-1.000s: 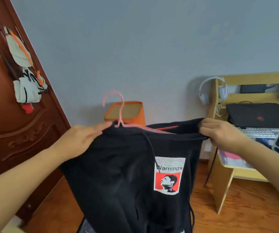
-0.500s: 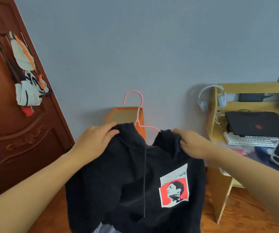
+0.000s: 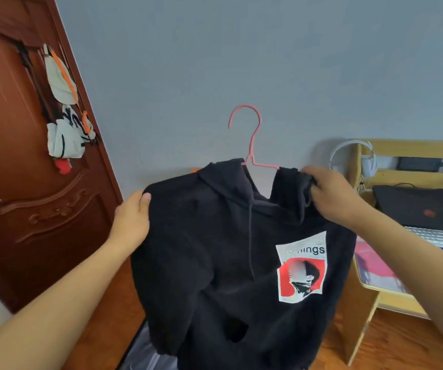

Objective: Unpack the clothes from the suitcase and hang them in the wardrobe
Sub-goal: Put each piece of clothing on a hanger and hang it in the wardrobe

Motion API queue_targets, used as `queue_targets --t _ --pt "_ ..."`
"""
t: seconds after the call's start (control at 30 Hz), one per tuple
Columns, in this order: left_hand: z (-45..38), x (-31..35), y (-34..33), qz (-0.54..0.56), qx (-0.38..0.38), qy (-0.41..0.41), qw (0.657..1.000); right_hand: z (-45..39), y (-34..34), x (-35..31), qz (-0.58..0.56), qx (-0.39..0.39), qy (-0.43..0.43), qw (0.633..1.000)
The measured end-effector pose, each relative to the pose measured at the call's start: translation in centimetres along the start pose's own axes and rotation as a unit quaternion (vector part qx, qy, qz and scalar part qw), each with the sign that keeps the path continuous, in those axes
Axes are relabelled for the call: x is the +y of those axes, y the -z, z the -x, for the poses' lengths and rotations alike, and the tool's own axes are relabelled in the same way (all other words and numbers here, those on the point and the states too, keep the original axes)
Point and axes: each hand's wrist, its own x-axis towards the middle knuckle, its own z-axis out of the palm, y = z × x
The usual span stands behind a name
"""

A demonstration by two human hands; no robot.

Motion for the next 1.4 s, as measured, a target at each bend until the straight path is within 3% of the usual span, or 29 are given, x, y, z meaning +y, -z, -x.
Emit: queue_targets --t 0.07,0.23,0.3,0.33,0.37,0.43,0.5,0.53,0.67,0.83,0.9,0.97,1.03,1.07,1.1,1.17,1.2,1.3,1.33,1.4 --pt "-1.0 -1.2 2.4 -0.15 -0.008 -0.046 0.988 0.6 0.9 1.4 0.029 -0.006 -0.006 1.0" --pt "-5.6 -1.0 8.2 -0.323 -0.044 -0.043 0.944 3.2 1.7 2.0 0.032 -0.073 0.015 0.997" --pt "-6.1 1.3 7.4 -0.312 -0.004 -0.072 0.947 3.2 0.7 0.5 -0.028 -0.053 0.008 0.998" --pt "-5.8 2.7 6.4 -0.24 -0.001 -0.091 0.967 3.0 0.3 -0.1 -0.053 -0.042 -0.002 0.998" --pt "-4.8 4.4 5.5 -0.148 -0.026 -0.11 0.983 2.8 -0.1 -0.5 -0.062 -0.037 -0.006 0.997" --pt "-2.3 7.5 3.3 -0.023 -0.173 -0.1 0.98 2.5 -0.5 -0.7 -0.064 -0.052 -0.003 0.997" --pt "0.0 8.0 1.7 -0.077 -0.316 -0.12 0.938 2.6 -0.9 -1.1 -0.066 -0.082 0.0 0.994" --pt "0.7 7.3 0.9 -0.122 -0.335 -0.139 0.924 2.7 -1.0 -1.3 -0.072 -0.096 -0.001 0.993" --pt "0.7 5.6 0.1 -0.196 -0.254 -0.197 0.926 3.2 -1.6 -0.4 -0.089 -0.13 -0.013 0.987" --pt "-0.1 4.1 -0.5 -0.428 -0.184 -0.228 0.855 3.7 -1.2 3.6 0.011 0.058 -0.122 0.991" --pt "-0.6 4.3 -1.6 -0.461 -0.153 -0.224 0.845 4.2 -1.4 2.3 0.021 0.106 -0.081 0.991" --pt "-1.4 5.2 -2.3 -0.451 -0.138 -0.208 0.857 5.2 -2.6 -0.4 0.036 0.12 0.013 0.992" --pt "-2.5 5.5 -2.0 -0.379 -0.118 -0.202 0.895 6.2 -4.1 -1.6 0.038 0.046 0.057 0.997" --pt "-2.9 5.6 -1.5 -0.332 -0.115 -0.203 0.914 6.2 -3.8 -1.1 0.019 -0.029 0.024 0.999" --pt "-3.1 5.7 -0.9 -0.284 -0.116 -0.213 0.928 5.9 -2.7 -0.5 -0.018 -0.131 -0.047 0.99" --pt "-2.6 5.9 0.4 -0.19 -0.118 -0.22 0.949 4.9 0.3 0.9 -0.14 -0.318 -0.185 0.919" --pt "-2.2 6.0 0.9 -0.155 -0.117 -0.219 0.956 4.4 1.5 1.4 -0.167 -0.33 -0.204 0.907" --pt "-2.0 6.3 1.9 -0.111 -0.083 -0.242 0.96 2.6 2.2 2.7 0.004 -0.148 -0.138 0.979" --pt "-2.1 6.3 2.0 -0.102 -0.077 -0.245 0.961 2.3 1.5 2.6 0.019 -0.146 -0.129 0.981" --pt "-2.3 6.6 2.5 -0.082 -0.069 -0.249 0.963 2.2 -0.3 2.6 -0.054 -0.202 -0.173 0.962"
